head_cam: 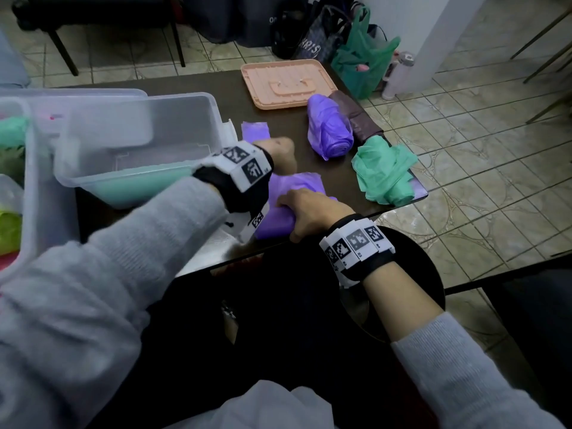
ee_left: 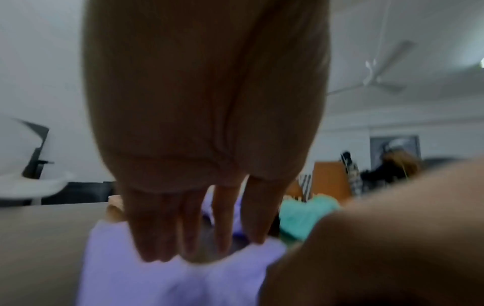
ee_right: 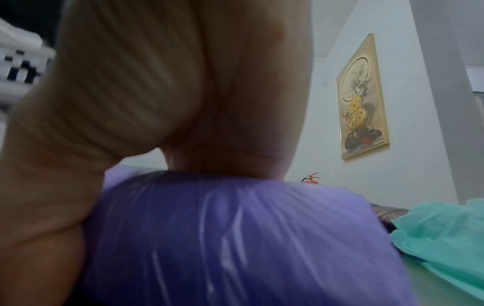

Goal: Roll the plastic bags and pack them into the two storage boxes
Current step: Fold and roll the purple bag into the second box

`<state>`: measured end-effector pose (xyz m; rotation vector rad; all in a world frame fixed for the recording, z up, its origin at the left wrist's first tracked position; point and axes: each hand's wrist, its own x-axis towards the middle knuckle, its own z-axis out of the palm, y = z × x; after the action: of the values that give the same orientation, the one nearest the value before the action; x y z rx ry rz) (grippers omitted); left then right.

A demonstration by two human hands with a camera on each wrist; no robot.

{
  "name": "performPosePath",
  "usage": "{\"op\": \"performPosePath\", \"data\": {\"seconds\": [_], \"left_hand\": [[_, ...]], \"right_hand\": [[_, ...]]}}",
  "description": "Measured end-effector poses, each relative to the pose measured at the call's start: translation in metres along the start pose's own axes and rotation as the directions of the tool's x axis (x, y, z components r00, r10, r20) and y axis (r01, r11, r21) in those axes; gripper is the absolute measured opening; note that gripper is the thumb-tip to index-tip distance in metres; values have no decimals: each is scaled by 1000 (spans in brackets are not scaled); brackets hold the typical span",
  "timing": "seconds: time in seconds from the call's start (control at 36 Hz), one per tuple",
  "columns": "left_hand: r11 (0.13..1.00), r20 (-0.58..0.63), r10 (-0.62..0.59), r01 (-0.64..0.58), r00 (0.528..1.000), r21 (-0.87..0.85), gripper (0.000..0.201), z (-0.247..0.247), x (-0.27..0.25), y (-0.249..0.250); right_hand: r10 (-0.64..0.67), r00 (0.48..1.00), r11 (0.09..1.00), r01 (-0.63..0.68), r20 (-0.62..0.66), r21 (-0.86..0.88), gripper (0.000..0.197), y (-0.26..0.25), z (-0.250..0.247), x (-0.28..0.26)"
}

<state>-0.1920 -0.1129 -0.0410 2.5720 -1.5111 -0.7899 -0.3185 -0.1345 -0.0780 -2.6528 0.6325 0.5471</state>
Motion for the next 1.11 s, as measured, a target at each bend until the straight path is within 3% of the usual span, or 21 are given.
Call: {"op": "performPosePath", "data": {"seconds": [0.06,0.28,0.39,0.56,0.83,1.11], "left_hand": [[998,99,-7,0,995,71,34,17,5,-5],[981,141,-33,5,989,195,68,54,21,-32],[989,159,-8,-16,987,150,65,54,23,-36],[997,147,-7,-5,989,79,69,51,24,-33],[999,130,-2,-5,992,52,76,54,24,-39],[1000,103,0,-3,995,31,73,55,14,-37]], "right_hand": [[-19,1000,1000,19,-14,-24,62,1,0,-1],[-61,998,986,62,10,-153,81,1,4,4],[-53,999,983,54,8,-173,85,0,2,6],[-32,999,990,34,17,-140,65,0,2,8],[-94,992,992,87,-83,-88,68,6,-12,-1],[-82,995,996,79,-64,-46,66,7,2,5]]}}
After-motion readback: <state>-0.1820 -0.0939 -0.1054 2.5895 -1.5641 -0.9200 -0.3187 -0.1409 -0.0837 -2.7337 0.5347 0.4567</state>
